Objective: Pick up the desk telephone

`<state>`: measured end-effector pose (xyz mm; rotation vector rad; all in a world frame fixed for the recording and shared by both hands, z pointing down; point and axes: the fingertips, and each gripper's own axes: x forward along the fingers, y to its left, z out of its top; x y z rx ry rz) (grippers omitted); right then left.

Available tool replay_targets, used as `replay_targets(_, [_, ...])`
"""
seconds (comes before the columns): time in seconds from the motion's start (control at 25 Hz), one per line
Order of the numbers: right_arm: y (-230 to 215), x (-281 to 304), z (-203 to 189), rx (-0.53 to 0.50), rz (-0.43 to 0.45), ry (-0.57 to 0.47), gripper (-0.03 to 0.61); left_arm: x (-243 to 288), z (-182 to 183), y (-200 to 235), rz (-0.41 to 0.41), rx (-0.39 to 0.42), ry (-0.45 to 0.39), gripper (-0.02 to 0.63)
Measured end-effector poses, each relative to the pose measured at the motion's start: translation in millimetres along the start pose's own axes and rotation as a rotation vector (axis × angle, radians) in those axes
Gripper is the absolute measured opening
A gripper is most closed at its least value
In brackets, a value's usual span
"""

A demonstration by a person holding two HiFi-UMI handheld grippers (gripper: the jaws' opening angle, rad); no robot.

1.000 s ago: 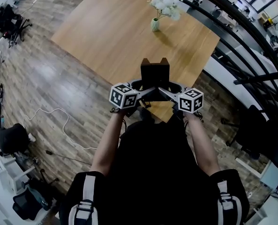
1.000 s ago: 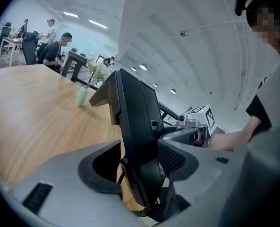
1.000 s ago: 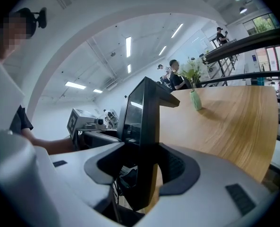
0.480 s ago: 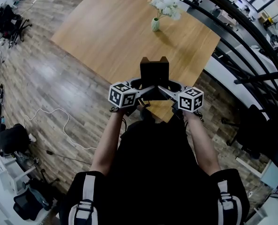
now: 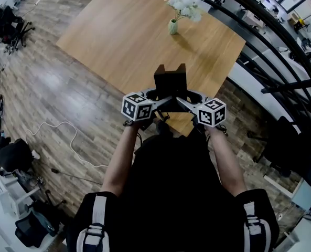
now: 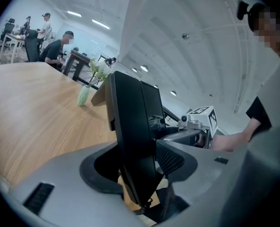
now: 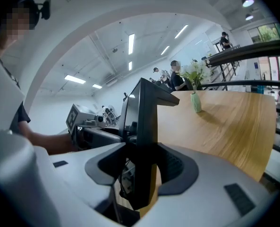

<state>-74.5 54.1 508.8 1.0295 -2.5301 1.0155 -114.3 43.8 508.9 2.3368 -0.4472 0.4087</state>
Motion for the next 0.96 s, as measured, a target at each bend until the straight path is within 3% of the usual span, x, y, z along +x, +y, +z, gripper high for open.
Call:
replay_targets(0.36, [-1.6, 0.8, -1.4, 0.033, 0.019, -0.01, 0.213, 0.0, 3.4, 2.0, 0.017, 0.044, 0.005, 0.233])
replay_targets(0.96, [-1.0, 3.1, -1.1, 0.038, 0.026, -0.013, 0.212, -1.2, 5.2, 2.0, 0.012, 0.03, -0.007, 0.233])
